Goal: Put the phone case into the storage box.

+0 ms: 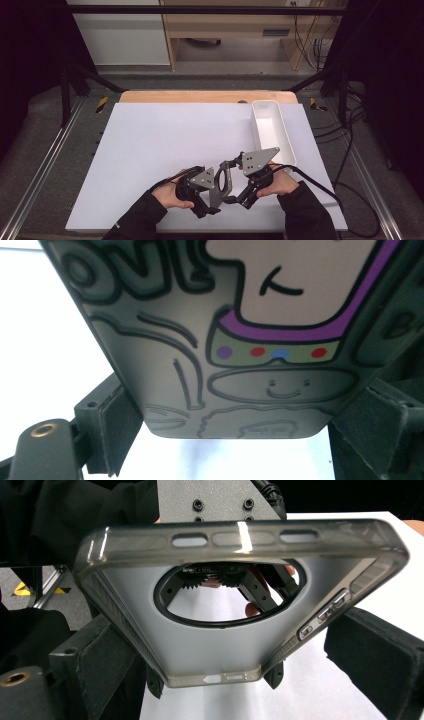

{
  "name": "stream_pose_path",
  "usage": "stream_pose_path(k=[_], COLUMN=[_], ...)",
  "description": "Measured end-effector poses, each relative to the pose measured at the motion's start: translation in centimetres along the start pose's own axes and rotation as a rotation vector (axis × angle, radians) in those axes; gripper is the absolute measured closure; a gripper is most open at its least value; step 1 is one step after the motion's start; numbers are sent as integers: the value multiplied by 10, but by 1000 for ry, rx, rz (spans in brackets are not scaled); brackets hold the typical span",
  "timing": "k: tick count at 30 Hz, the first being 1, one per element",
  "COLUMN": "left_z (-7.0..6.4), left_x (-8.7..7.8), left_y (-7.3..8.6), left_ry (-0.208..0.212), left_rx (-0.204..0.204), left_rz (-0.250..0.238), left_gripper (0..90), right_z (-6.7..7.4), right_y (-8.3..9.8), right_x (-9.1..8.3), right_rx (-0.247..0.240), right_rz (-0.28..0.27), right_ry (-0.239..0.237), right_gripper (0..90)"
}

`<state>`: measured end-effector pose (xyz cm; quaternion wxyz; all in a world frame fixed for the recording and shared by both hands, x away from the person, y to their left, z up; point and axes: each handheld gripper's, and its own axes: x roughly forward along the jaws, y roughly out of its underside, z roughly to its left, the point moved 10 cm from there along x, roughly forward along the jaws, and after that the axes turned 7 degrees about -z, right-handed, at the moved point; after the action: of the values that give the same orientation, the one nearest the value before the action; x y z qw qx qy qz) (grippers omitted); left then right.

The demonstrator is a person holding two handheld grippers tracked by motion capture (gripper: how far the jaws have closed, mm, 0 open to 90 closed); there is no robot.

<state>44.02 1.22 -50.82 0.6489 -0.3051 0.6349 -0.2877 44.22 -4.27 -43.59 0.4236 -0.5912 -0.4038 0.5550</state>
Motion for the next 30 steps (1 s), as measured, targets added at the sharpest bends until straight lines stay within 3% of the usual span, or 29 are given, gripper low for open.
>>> stream_pose_path(k=[4,15,30], left_z=[2,-1,-4], left_x=[1,1,10], left_y=[-4,-7,-7], left_ry=[-20,-5,10], left_rx=[-3,-30,-21], left_rz=[-47,-142,-180], left_gripper=[115,115,115], right_z=[0,0,3], right_y=[0,-4,-4], right_x=[0,-2,0], right_rx=[-1,-1,12], right_rz=[-4,-24,-33], right_ry=[0,5,-27], right_gripper=[78,65,95])
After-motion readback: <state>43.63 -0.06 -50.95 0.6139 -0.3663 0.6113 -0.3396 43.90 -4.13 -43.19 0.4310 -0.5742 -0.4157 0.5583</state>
